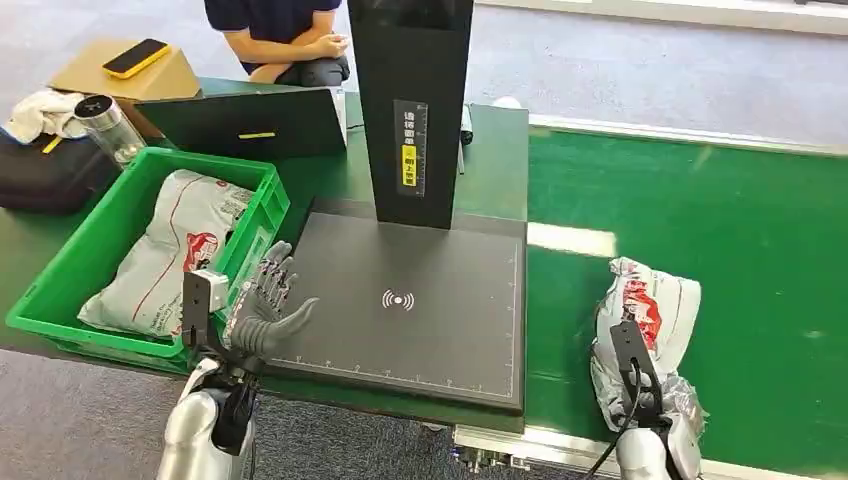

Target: Moved the parcel from conveyor to table for the left to box.

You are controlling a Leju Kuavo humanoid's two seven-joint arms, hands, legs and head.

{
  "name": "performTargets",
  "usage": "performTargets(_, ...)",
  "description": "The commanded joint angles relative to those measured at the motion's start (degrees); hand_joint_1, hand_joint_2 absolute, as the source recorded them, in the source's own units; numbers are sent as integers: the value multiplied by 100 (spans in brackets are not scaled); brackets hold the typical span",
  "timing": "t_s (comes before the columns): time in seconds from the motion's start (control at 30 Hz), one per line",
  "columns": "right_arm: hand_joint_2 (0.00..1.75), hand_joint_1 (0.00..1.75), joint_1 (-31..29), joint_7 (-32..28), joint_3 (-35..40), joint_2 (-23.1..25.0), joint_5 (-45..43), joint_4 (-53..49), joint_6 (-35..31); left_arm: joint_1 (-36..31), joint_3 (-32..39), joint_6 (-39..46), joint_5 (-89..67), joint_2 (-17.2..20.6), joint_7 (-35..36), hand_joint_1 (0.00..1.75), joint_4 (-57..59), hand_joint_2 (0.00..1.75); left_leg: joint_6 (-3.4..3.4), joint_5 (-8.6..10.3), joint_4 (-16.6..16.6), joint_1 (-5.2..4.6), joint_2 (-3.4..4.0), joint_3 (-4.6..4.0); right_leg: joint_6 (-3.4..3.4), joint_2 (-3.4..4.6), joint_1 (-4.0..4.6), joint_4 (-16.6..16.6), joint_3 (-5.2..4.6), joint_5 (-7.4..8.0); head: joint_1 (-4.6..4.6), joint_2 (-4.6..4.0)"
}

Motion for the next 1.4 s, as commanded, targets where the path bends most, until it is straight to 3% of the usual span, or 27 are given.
performTargets(0.03, 175, 175, -8, -920, 134, 98, -765, -354, -656, 12, 70, 25, 37, 31, -2, 0, 17, 175, -9, -1, -8, -1, 6, 8, 1, 2, -2, -5, 5, 0, 0, -2)
performTargets(0.17, 175, 175, 166, -1718, 13, 202, -1909, -1167, -964, -38, 74, -1, 49, 31, -40, 0, 68, 175, -9, -1, -3, -7, -1, -3, -1, -3, 0, 3, -5, -3, -2, -2)
performTargets(0.2, 175, 175, 225, -2309, -78, 272, -2413, -1389, -1299, -76, 61, 2, 37, 27, -97, 0, 131, 175, -14, -3, -5, -7, -6, 4, -1, -11, -1, 0, 3, -7, 0, -2)
performTargets(0.23, 175, 175, 265, -2353, -87, 283, -2456, -1493, -1321, -94, 61, 12, 34, 23, -108, 0, 157, 175, -8, 0, -2, -8, -12, -5, 0, -14, -4, 3, -4, -5, 0, -2)
performTargets(0.33, 175, 175, 405, -3624, -227, 506, -3485, -2186, -1804, -170, 57, 9, 23, 11, -194, 0, 215, 175, -12, -3, -4, -6, -12, -1, 0, -14, -1, -1, 1, -6, 0, -2)
performTargets(0.5, 175, 175, 542, -4361, -236, 722, -4020, -2915, -2152, -260, 15, -31, 9, 33, -222, 0, 267, 175, -14, 1, -4, -9, -20, -8, -2, -22, -5, 4, -9, -8, -2, -2)
performTargets(0.6, 175, 175, 521, -4576, 114, 651, -3574, -3077, -2224, -276, -6, -39, 32, 69, -238, 0, 254, 175, -16, 1, -6, -6, -18, -3, -2, -21, -4, 0, -4, -6, -2, 0)
performTargets(0.67, 175, 175, 435, -4638, 647, 421, -2594, -2931, -2522, -285, -39, -67, 46, 101, -202, 0, 242, 175, -14, 1, -7, -6, -10, -3, -1, -12, -4, -1, -5, -4, 0, 0)
performTargets(0.73, 175, 175, 324, -4558, 966, 315, -2184, -2816, -2634, -304, -65, -82, 59, 119, -193, 0, 257, 175, -10, 0, -5, -5, 0, -5, 0, -2, -2, 0, -9, -1, 0, -2)
performTargets(0.87, 175, 175, 8, -4215, 1982, -207, -371, -2413, -2728, -382, -158, -143, 112, 190, -210, 0, 317, 175, -13, 2, -10, -7, 22, -1, 2, 18, -1, -1, -11, 6, 0, 0)
performTargets(0.97, 175, 175, -202, -3959, 2642, -516, 504, -2108, -2571, -458, -205, -164, 135, 236, -227, 0, 428, 175, -9, 1, -6, -6, 25, -5, 1, 22, 1, 2, -15, 7, 0, 0)
performTargets(1.13, 175, 175, -596, -3431, 3533, -888, 1332, -1308, -2309, -532, -295, -211, 173, 285, -315, 0, 594, 175, -13, 5, -18, -3, 16, 10, 0, 13, 7, -12, 5, 8, 0, 0)
performTargets(1.4, 175, 175, -1116, -3450, 5210, -1370, 1293, 164, -2175, -713, -539, -195, 222, 406, -447, 0, 946, 175, -14, 5, -25, -3, 11, 20, 1, 8, 6, -21, 18, 9, 0, -2)
